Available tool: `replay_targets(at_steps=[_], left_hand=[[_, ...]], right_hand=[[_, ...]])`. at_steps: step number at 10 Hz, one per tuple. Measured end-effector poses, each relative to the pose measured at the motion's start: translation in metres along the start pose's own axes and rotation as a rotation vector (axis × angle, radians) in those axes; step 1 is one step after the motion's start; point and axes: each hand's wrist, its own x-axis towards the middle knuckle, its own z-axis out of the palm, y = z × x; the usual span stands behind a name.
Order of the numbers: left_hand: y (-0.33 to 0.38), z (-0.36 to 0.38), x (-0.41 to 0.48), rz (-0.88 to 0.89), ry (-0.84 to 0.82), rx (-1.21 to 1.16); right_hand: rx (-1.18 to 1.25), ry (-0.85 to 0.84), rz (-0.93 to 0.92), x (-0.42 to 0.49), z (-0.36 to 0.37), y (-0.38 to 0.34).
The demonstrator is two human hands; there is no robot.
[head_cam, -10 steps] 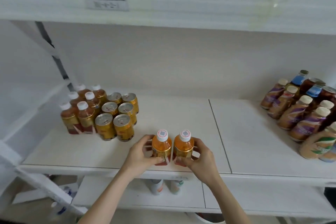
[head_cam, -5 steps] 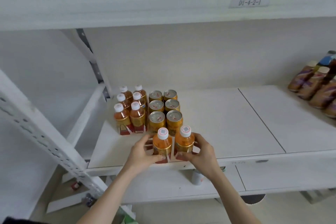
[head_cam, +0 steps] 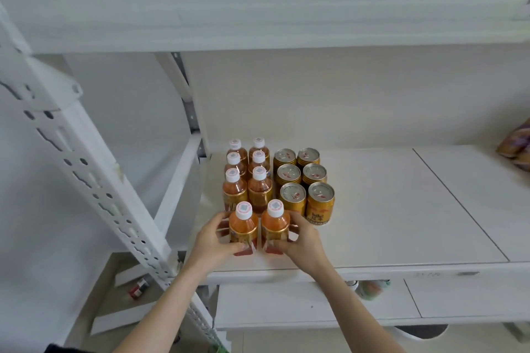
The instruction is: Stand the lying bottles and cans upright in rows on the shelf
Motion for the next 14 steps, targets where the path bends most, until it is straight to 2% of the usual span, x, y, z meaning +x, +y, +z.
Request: replay_targets(at_steps=[4,11,12,13,14], left_hand=[[-0.017,-0.024,0.034,-0.099,-0.059,-0.167],[-0.011,-0.019,0.036,-0.125,-0.090,-0.074],[-0.010,-0.018,0.033,-0.086,-0.115,-0.021],[-0.006,-0.019,0.030,0.059,-0.066,0.221],[-0.008,-0.023,0.020,0.170,0.005,0.564]], right_hand=[[0.030,0.004,0.053,0.029,0.028,0.001],[-0.023,-0.051,0.096,0.038,0.034,0.001],[-0.068,-0.057,0.094,0.035,0.031,-0.003],[-0.203,-0.046,0.023,0.030,0.024,-0.010],[-0.482,-0.062,-0.038,0.013,0.014,-0.014]])
